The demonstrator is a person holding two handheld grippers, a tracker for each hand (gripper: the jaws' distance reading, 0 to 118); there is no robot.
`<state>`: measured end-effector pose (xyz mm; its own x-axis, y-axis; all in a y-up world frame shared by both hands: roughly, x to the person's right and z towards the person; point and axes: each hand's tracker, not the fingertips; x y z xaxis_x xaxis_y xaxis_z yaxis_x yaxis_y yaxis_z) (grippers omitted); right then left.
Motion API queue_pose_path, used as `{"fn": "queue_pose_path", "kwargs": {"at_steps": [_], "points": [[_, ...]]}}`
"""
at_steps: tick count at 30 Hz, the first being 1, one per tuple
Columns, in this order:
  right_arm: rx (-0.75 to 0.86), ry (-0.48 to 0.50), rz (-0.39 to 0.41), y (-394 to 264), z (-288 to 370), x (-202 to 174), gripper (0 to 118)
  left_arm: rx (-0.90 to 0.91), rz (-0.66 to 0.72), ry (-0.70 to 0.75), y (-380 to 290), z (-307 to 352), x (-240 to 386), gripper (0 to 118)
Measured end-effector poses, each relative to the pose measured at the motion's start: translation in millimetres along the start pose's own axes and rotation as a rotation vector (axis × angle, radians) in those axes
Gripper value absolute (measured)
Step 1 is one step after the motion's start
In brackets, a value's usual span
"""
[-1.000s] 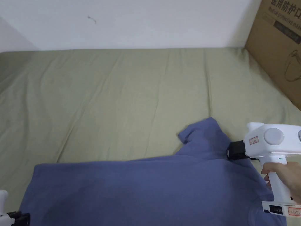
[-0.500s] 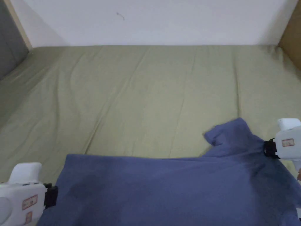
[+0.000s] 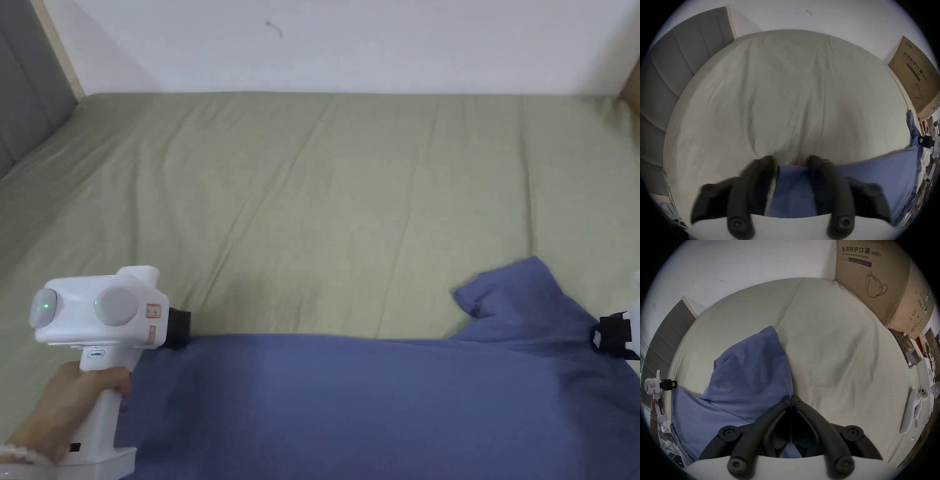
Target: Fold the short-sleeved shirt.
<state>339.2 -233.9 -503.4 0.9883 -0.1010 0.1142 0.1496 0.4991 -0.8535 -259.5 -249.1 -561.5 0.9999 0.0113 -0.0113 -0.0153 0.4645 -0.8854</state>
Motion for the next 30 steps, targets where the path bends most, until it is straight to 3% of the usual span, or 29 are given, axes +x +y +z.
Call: {"fn": "queue_pose_path", "kwargs": {"at_steps": [1, 9, 13, 20, 22, 27, 30], "points": [[0.005, 0.002, 0.001, 1, 3, 0, 0, 0.008, -0.015, 0.002, 1, 7, 0, 1], [0.092, 0.048, -0.030, 4, 71, -1, 0, 0.103, -0.027, -0.040, -12, 81, -1, 1], [0.149, 0.047, -0.008, -16, 125, -1, 0, 0.164, -0.030, -0.073, -37, 136, -10, 1], [0.171, 0.064, 0.016, -97, 202, 9, 0, 0.191, -0.059, -0.116, -124, 205, -32, 1], [0.147, 0.072, 0.017, -149, 221, 10, 0, 0.168, -0.071, -0.115, -156, 211, -38, 1], [0.003, 0.057, 0.001, -246, 210, 17, 0, 0.045, -0.039, -0.143, -231, 186, -56, 1], [-0.061, 0.061, -0.079, -280, 190, 25, 0, -0.002, 0.004, -0.141, -260, 170, -63, 1]]}}
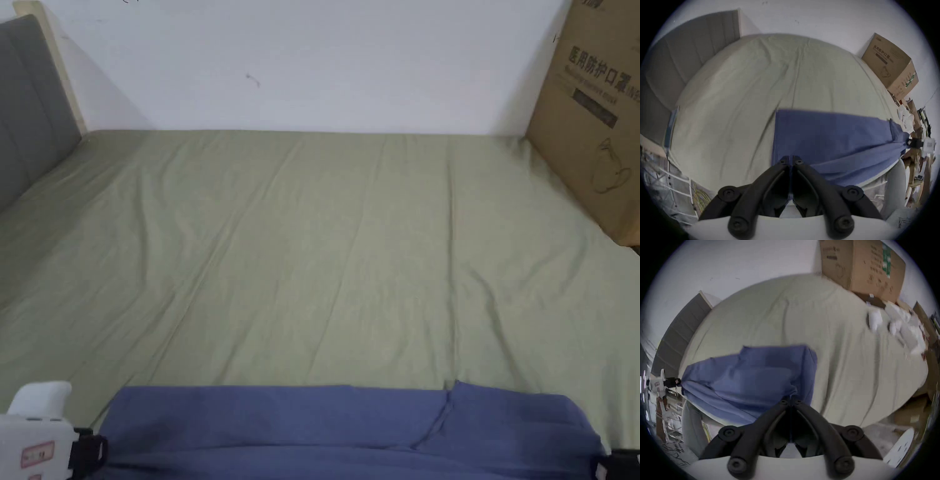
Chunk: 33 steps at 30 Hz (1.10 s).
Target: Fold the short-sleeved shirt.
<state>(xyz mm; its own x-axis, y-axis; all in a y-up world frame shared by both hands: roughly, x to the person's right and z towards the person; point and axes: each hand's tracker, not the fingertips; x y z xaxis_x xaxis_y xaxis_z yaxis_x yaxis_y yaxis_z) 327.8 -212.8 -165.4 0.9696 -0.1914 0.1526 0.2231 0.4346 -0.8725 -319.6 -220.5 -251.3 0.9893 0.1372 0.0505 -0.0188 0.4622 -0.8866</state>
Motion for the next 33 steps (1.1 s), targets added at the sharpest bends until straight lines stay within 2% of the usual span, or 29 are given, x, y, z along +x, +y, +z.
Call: {"fn": "queue_pose_path", "kwargs": {"at_steps": [1, 4, 5, 6, 7, 9, 11, 16, 17, 18, 19, 20, 21, 23, 25, 27, 28, 30, 31, 32, 33], "points": [[0.002, 0.003, -0.024, -5, -3, 2, 0, 0.000, 0.000, 0.003, -6, -1, 3, 1], [0.034, 0.001, -0.027, -10, -6, 1, 0, 0.000, 0.009, 0.002, -13, -5, 1, 6], [0.038, 0.001, -0.026, -8, -6, 1, 7, 0.009, 0.012, 0.001, -12, -1, 5, 17], [0.038, -0.002, -0.024, -5, -5, -1, 37, 0.020, 0.015, 0.009, -10, 2, 6, 46], [0.037, -0.021, -0.017, -1, -1, -5, 56, 0.026, 0.012, 0.019, -8, 6, 7, 71], [0.059, -0.089, 0.039, 3, 6, -9, 60, 0.041, -0.003, 0.046, -3, 16, 11, 85], [0.069, -0.094, 0.048, 10, 18, -14, 60, 0.053, -0.013, 0.053, 0, 29, 11, 102], [0.173, 0.000, 0.085, 32, 39, -42, 60, 0.161, 0.062, -0.059, 12, 56, 14, 101], [0.184, 0.007, 0.103, 34, 39, -50, 56, 0.177, 0.076, -0.079, 14, 55, 10, 99], [0.195, 0.011, 0.134, 35, 38, -61, 36, 0.177, 0.090, -0.083, 14, 56, 8, 82], [0.205, 0.013, 0.171, 36, 34, -74, 11, 0.193, 0.108, -0.104, 14, 55, 6, 53], [0.217, -0.010, 0.197, 34, 25, -89, 0, 0.207, 0.125, -0.123, 13, 50, 5, 18], [0.216, -0.012, 0.224, 32, 18, -102, 0, 0.185, 0.164, -0.149, 9, 46, 11, 0], [0.233, -0.038, 0.280, 26, 3, -132, 0, 0.149, 0.171, -0.124, 1, 42, 11, 0], [0.179, 0.023, 0.282, 24, -5, -144, 0, 0.122, 0.176, -0.116, -10, 38, 5, 0], [0.167, 0.063, 0.274, 20, -30, -169, 0, 0.147, 0.282, -0.128, -16, 38, -7, 2], [0.156, 0.068, 0.303, 19, -35, -178, 0, 0.177, 0.336, -0.130, -18, 39, -16, 12], [0.142, 0.065, 0.370, 18, -44, -196, 0, 0.162, 0.404, -0.199, -22, 39, -32, 52], [0.131, 0.084, 0.408, 15, -44, -207, 0, 0.160, 0.428, -0.244, -24, 39, -38, 67], [0.118, 0.101, 0.444, 14, -45, -213, 0, 0.156, 0.434, -0.286, -28, 37, -39, 82], [0.105, 0.104, 0.487, 14, -48, -222, 0, 0.153, 0.445, -0.298, -29, 28, -51, 92]]}}
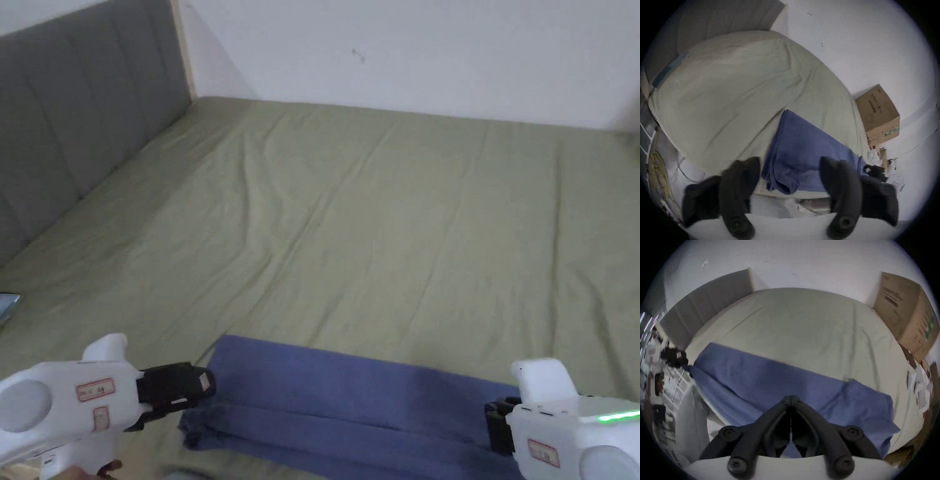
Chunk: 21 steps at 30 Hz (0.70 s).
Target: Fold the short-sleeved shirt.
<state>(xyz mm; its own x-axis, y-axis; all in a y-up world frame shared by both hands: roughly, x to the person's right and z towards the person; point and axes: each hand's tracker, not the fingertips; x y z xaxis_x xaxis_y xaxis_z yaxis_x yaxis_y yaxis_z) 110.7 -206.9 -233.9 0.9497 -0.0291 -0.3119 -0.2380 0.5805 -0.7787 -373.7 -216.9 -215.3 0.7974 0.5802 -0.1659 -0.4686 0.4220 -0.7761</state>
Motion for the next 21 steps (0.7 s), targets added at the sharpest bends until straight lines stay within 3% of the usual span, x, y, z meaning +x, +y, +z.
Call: {"fn": "queue_pose_path", "kwargs": {"at_steps": [3, 7, 9, 10, 11, 12, 13, 15, 21], "points": [[-0.014, -0.021, 0.077, 7, -5, -20, 0, -0.019, 0.078, -0.021, -5, -13, -13, 92], [-0.029, 0.055, -0.036, 12, -12, -22, 0, -0.068, 0.236, -0.152, -16, -40, -27, 92], [-0.029, 0.054, -0.046, 12, -13, -22, 0, -0.068, 0.280, -0.162, -17, -52, -41, 91], [-0.032, 0.051, -0.044, 10, -12, -20, 0, -0.061, 0.289, -0.152, -17, -52, -44, 87], [-0.035, 0.046, -0.041, 10, -11, -19, 0, -0.046, 0.302, -0.126, -16, -52, -48, 69], [-0.038, 0.039, -0.034, 9, -10, -19, 0, -0.041, 0.314, -0.100, -20, -46, -41, 15], [-0.041, 0.036, -0.031, 8, -10, -19, 0, -0.059, 0.332, -0.063, -21, -51, -49, 6], [-0.050, 0.034, -0.035, 5, -7, -15, 0, -0.066, 0.381, -0.157, -25, -52, -55, 6], [-0.061, 0.015, -0.105, 7, -5, -8, 0, -0.057, 0.335, -0.159, -14, -48, -68, 6]]}}
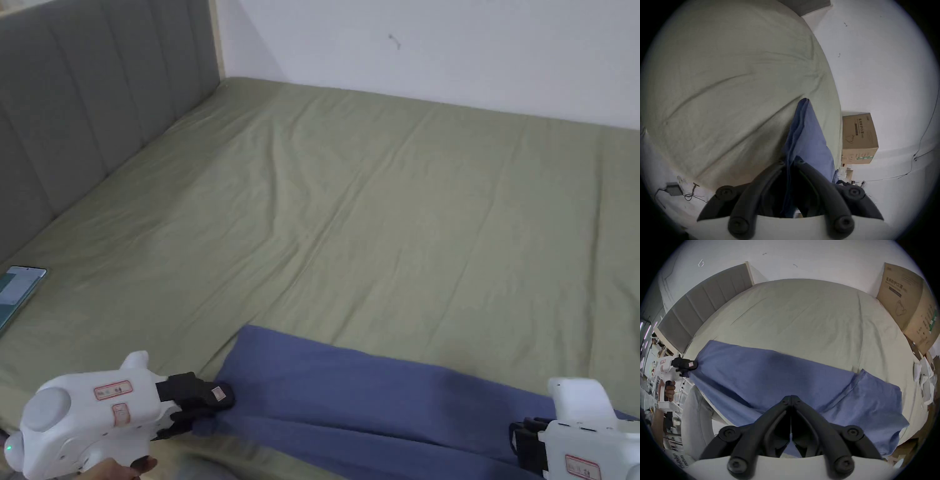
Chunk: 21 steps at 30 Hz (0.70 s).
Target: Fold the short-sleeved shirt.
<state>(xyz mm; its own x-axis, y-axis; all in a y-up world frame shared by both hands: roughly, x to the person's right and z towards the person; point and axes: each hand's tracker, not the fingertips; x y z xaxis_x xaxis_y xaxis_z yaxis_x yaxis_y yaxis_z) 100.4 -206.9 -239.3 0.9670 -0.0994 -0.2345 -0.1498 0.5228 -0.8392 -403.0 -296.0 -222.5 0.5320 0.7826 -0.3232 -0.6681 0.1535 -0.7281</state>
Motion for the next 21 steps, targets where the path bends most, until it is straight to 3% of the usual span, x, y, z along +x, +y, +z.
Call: {"fn": "queue_pose_path", "kwargs": {"at_steps": [1, 4, 10, 11, 16, 18, 21], "points": [[0.000, -0.004, -0.006, -18, -11, 31, 0, 0.000, -0.006, -0.005, 0, 0, 0, 6], [0.006, -0.004, -0.028, -25, -13, 48, 0, -0.014, -0.060, 0.073, -1, 15, 7, 6], [0.006, -0.012, -0.093, -17, 6, 41, 0, 0.079, -0.050, 0.143, 40, 39, -16, 6], [0.004, -0.005, -0.110, -18, 5, 43, 0, 0.082, -0.055, 0.162, 22, 55, 20, 6], [0.008, 0.005, -0.163, -24, 14, 36, 0, 0.078, -0.091, 0.168, 36, 60, 17, 6], [0.009, 0.008, -0.174, -25, 15, 49, 0, 0.120, -0.178, 0.175, 39, 68, 36, 6], [0.016, 0.005, -0.183, -28, 20, 60, 0, 0.130, -0.350, 0.146, 5, 62, 112, 6]]}}
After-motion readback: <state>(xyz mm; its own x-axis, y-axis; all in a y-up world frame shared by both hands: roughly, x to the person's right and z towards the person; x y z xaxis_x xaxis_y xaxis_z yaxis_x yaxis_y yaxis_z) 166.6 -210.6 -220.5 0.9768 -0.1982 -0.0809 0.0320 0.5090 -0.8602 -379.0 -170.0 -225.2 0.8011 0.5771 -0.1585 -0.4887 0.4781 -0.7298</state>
